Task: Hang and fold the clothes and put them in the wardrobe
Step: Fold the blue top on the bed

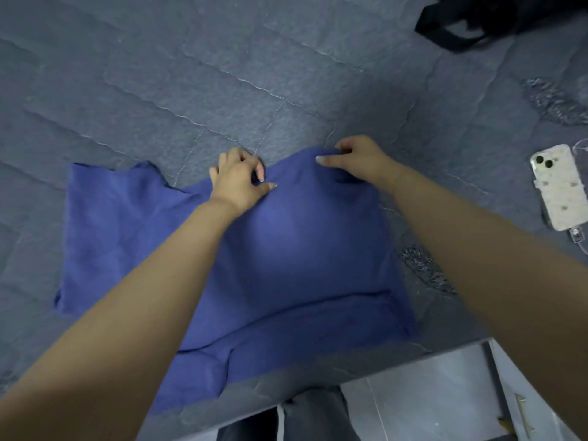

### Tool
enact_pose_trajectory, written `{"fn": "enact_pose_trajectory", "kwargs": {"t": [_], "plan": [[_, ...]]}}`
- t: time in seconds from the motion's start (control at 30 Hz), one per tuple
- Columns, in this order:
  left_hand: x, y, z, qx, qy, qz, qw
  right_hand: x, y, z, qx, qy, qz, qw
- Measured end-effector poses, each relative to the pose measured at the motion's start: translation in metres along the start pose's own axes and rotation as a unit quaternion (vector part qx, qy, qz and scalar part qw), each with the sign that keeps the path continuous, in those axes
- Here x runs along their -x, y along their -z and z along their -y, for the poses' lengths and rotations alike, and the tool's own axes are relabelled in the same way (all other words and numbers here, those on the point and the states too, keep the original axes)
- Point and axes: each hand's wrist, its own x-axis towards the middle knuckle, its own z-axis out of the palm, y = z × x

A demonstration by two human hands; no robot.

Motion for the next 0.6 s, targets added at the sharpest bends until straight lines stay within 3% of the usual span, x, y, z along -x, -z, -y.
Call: {"fn": "enact_pose_trajectory", "kwargs": {"t": [0.1, 0.2, 0.3, 0.37, 0.43, 0.5, 0.6], "plan": [[-0.004, 0.008, 0.007, 0.014, 0.007, 0.021, 1.000, -0.003, 0.012, 0.009, -0.120, 0.003, -0.045, 0.992], [-0.010, 0.018, 0.018, 0.059, 0.034, 0.073, 0.995, -0.011, 0.019, 0.017, -0.157, 0.041, -0.121, 0.979], [-0.017, 0.026, 0.028, 0.084, 0.052, 0.077, 0.992, -0.019, 0.016, 0.016, -0.151, 0.055, -0.169, 0.972], [-0.018, 0.029, 0.035, 0.030, 0.042, 0.073, 0.996, -0.018, 0.011, 0.011, -0.079, 0.072, -0.178, 0.978], [-0.015, 0.032, 0.044, -0.040, 0.022, 0.077, 0.996, -0.015, 0.007, 0.007, 0.075, 0.142, -0.155, 0.975], [-0.013, 0.040, 0.053, -0.068, 0.014, 0.090, 0.994, -0.013, 0.000, 0.010, 0.219, 0.227, -0.078, 0.946], [-0.012, 0.052, 0.068, -0.074, 0.035, 0.135, 0.987, -0.016, -0.018, 0.026, 0.295, 0.266, 0.018, 0.917]]}}
